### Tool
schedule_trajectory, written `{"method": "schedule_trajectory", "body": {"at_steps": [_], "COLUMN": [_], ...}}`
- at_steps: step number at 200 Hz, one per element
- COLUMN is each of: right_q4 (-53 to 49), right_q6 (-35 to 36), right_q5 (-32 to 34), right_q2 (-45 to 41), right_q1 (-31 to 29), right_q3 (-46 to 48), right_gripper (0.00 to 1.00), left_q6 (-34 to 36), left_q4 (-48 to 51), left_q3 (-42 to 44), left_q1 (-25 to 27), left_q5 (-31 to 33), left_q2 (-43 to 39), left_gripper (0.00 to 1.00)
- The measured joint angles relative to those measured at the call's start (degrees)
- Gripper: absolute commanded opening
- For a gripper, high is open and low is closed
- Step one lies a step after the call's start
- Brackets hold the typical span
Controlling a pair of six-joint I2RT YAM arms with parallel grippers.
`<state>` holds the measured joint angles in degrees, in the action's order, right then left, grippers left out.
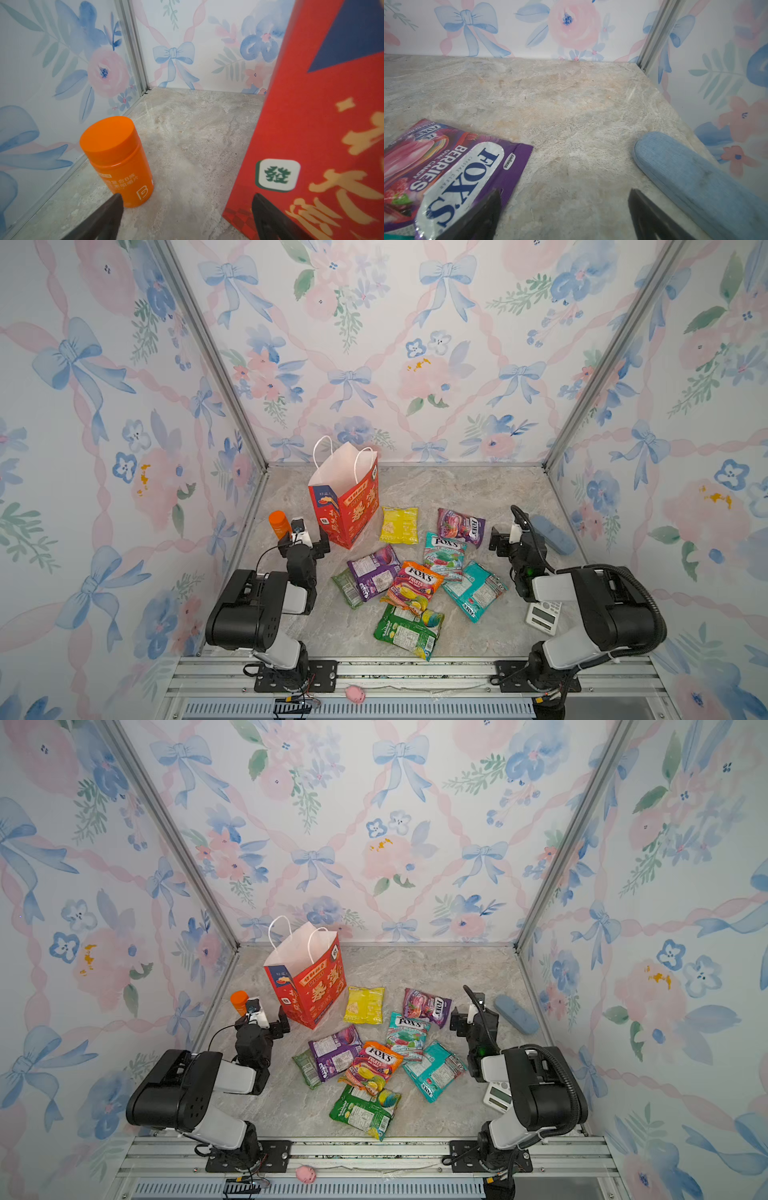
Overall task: Place the snacks into the paper bag
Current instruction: 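Raise both arms from rest toward the paper bag and candy packets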
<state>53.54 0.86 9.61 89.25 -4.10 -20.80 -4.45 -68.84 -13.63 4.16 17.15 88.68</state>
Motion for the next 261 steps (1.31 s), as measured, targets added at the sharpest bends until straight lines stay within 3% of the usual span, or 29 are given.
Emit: {"method": "schedule_trajectory", "body": {"at_steps": [193,220,244,261], "right_q4": [-0.92,-15.06,-33.33,-35.93], "right_q6": [-0.37,-1.62,-7.15,-11.63], "right_q5": [0.55,6.82,12.0,11.45], "right_q2": [-1.07,-9.42,-16.04,-20.35], "right_q1": [-0.02,-1.49,-4.39,-4.63], "right_q3": [0.02,-4.42,-20.2,-25.07], "right_gripper": [0.96,0.96,0.97,0.96], "left_q6": [0.94,1.11,-3.96,-8.98], "left_q4": [2.01,10.51,22.32,28.61], "left_q3": [0.0,-0.96,-5.01,-6.12], "left_q1": [0.96,3.91,4.13,4.13], "left_q5": [0.92,4.26,8.55,10.49], "left_q2": [-1.31,-9.38,-19.19,-26.29], "left_gripper": [0.98,0.98,0.98,0.98]}}
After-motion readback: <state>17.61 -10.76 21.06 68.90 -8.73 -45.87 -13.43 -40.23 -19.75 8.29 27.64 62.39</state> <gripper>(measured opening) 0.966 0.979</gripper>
